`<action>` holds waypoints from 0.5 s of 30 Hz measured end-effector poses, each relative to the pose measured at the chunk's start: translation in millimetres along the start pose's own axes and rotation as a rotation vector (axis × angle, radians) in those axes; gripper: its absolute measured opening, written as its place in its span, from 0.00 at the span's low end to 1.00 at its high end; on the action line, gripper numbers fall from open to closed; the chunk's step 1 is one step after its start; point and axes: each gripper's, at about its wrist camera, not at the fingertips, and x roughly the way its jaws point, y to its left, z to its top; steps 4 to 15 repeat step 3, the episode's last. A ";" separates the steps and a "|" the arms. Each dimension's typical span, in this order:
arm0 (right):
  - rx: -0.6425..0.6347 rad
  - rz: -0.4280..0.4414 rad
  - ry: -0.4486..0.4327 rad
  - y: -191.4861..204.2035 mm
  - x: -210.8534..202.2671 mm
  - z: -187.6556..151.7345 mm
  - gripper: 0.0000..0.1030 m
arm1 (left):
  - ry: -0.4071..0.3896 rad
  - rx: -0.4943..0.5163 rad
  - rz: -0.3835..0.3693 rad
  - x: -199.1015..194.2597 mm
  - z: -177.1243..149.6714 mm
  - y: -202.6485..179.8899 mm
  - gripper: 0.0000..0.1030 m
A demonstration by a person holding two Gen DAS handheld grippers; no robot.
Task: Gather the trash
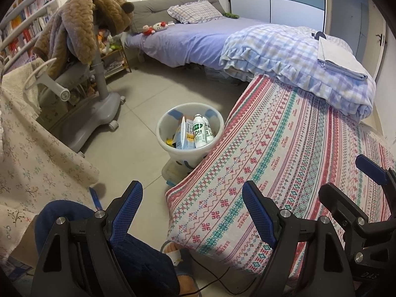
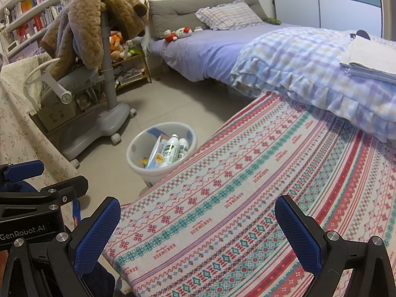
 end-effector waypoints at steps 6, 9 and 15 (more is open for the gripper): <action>0.001 -0.001 0.000 0.8 -0.2 0.4 1.00 | -0.001 0.001 0.000 0.0 0.5 0.0 0.82; 0.001 -0.001 0.000 0.8 -0.2 0.4 1.00 | -0.001 0.001 0.000 0.0 0.5 0.0 0.82; 0.001 -0.001 0.000 0.8 -0.2 0.4 1.00 | -0.001 0.001 0.000 0.0 0.5 0.0 0.82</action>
